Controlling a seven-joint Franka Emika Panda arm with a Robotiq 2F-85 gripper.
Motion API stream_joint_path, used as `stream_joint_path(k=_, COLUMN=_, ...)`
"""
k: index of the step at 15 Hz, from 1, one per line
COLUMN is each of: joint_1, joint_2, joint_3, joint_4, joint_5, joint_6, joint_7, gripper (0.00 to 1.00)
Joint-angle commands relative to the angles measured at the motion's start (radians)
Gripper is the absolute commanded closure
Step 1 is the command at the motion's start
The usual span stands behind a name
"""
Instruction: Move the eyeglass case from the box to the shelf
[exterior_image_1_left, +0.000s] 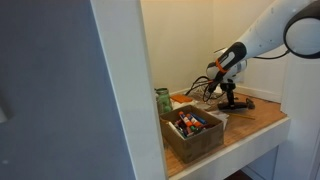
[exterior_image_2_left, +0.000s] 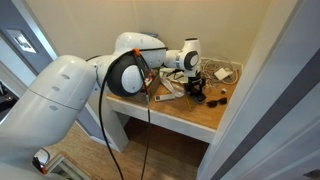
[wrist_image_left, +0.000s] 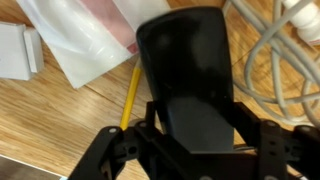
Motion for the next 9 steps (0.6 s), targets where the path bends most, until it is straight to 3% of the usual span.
stream_joint_path(k=1, joint_1=-0.025, joint_2=0.058, joint_3=0.015, joint_4=0.106, joint_5=-0.022, joint_6=-0.047, joint_7=0.045, gripper=0.48)
stream_joint_path(k=3, joint_1=-0.031, joint_2=0.070, joint_3=0.018, joint_4=0.129, joint_5=-0.022, joint_6=-0.062, joint_7=0.045, gripper=0.48)
stream_joint_path(k=4, joint_1=-0.036, joint_2=0.073, joint_3=0.023, joint_4=0.139, joint_5=-0.020, joint_6=-0.070, joint_7=0.041, gripper=0.14)
stream_joint_path(k=5, joint_1=-0.040, joint_2=0.073, joint_3=0.026, joint_4=0.146, joint_5=-0.019, joint_6=-0.076, joint_7=0.034, gripper=0.05)
stream_joint_path(k=6, joint_1=-0.047, joint_2=0.068, joint_3=0.034, joint_4=0.152, joint_5=-0.014, joint_6=-0.084, joint_7=0.018, gripper=0.00)
stream_joint_path(k=9, joint_1=-0.054, joint_2=0.034, joint_3=0.041, joint_4=0.147, joint_5=0.016, joint_6=-0.072, joint_7=-0.047, gripper=0.00)
